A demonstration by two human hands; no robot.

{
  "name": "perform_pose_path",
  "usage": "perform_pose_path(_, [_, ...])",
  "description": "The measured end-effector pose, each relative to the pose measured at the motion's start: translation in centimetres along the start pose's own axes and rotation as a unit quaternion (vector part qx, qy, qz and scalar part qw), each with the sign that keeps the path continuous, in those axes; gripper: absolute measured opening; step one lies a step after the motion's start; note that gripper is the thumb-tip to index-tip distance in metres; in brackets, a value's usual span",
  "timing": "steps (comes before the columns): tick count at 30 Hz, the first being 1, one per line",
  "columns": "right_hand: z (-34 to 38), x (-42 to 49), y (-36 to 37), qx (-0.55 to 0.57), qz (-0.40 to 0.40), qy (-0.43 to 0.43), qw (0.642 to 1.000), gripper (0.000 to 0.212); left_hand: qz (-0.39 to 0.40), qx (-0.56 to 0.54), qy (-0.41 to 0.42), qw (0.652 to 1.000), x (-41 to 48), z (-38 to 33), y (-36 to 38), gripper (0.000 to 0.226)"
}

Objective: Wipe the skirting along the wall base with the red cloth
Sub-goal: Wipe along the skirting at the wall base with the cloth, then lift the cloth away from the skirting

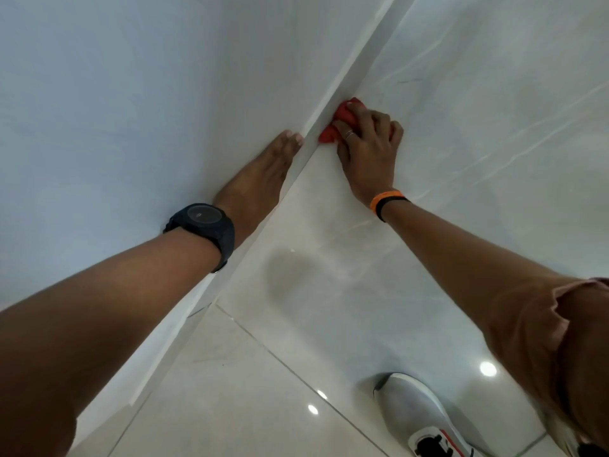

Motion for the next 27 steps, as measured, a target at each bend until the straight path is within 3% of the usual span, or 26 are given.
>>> perform_pose_path(2, [1.6, -0.9, 0.2, 0.014, -0.013, 0.069, 0.997, 0.03, -0.002, -0.003, 0.004, 1.0, 0.0, 0.0, 0.0, 0.076])
perform_pose_path(4, [4.0, -3.4, 0.5, 0.022, -0.001, 0.075, 0.997, 0.032, -0.005, -0.007, 0.009, 1.0, 0.1, 0.2, -0.2, 0.074])
perform_pose_path(8, [8.6, -11.5, 0.3, 0.099, 0.077, -0.117, 0.985, 0.026, 0.024, -0.045, 0.003, 0.999, 0.2, 0.7, -1.0, 0.068])
perform_pose_path(11, [10.5, -13.0, -0.1, 0.125, 0.212, -0.272, 0.93, 0.028, 0.029, -0.093, -0.029, 0.995, -0.1, 1.6, -2.3, 0.071])
perform_pose_path(14, [11.0, -11.0, -1.8, 0.117, 0.321, -0.312, 0.886, 0.035, 0.016, -0.133, -0.063, 0.989, -1.1, 2.6, -3.4, 0.071])
perform_pose_path(17, [8.6, -8.5, -6.1, 0.135, 0.319, -0.242, 0.906, 0.039, -0.013, -0.203, -0.09, 0.975, -2.4, 4.2, -5.2, 0.082])
perform_pose_path(20, [3.0, -6.0, -12.3, 0.156, 0.264, -0.135, 0.942, 0.034, -0.028, -0.294, -0.144, 0.944, -4.0, 6.8, -7.8, 0.101])
perform_pose_path(27, [-9.2, 1.8, -31.3, 0.155, 0.116, 0.047, 0.98, 0.022, -0.11, -0.428, -0.227, 0.868, -5.5, 16.6, -17.9, 0.104])
Point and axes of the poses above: each hand's wrist, its own x-axis towards the middle knuckle, its own y-axis out of the palm, z = x × y, the point moved 2 cm from there along x, towards the middle knuckle, and after that the axes turned 7 degrees about -z, right-handed, at the moved point
